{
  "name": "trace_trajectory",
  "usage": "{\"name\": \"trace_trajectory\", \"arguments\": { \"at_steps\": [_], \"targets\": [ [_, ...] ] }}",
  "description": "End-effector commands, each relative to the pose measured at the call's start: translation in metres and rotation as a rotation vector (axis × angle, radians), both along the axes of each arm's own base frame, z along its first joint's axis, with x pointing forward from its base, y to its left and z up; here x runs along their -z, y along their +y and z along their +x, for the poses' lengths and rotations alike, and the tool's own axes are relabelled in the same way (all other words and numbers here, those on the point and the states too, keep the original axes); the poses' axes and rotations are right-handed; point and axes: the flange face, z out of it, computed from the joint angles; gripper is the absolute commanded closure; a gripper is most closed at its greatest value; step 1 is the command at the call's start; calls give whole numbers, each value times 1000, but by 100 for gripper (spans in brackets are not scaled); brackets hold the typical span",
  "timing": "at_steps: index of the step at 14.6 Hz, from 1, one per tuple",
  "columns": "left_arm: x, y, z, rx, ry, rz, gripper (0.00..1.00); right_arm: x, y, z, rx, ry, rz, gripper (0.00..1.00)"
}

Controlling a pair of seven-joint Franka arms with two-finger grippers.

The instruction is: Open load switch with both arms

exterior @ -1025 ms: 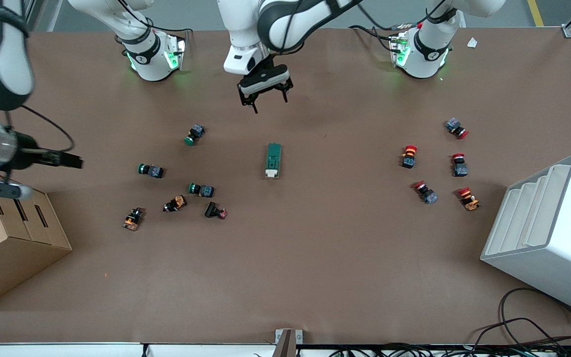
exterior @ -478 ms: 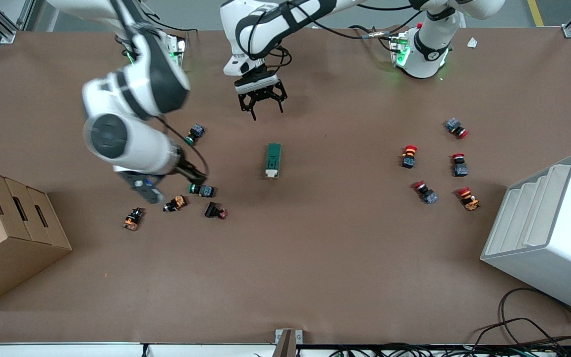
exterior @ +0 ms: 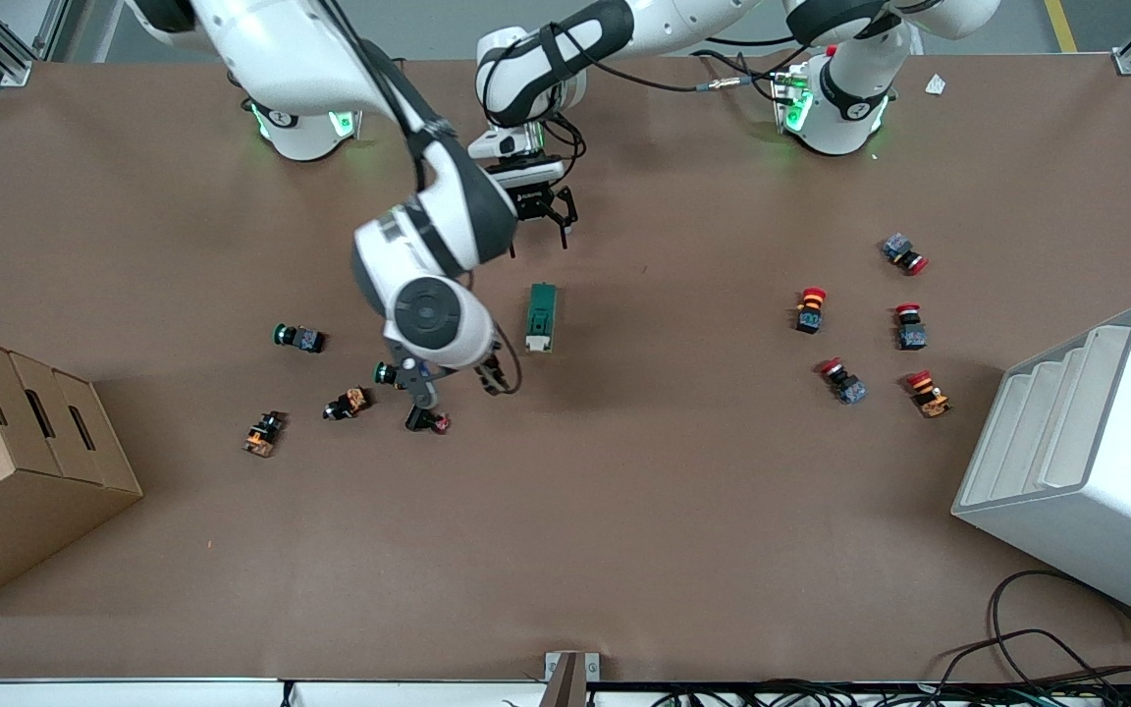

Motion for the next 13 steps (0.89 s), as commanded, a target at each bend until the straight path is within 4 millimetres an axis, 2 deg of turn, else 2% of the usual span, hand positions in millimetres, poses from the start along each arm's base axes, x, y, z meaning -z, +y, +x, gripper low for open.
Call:
{"name": "trace_trajectory", "arguments": {
  "at_steps": [1,5,9,13],
  "targets": [
    [18,9,-1,48,-70,-19,1,30,20,-1,107,-25,-10,0],
    [55,23,4,97,-176,-42,1,66,23,-8,108,-2,-37,0],
    [68,28,4,114,-223,-25,1,74,44,-35,57,51,-70,0],
    [73,29,2,119,-219,-19,1,67,47,-55,17,146,-131,0]
  ]
}}
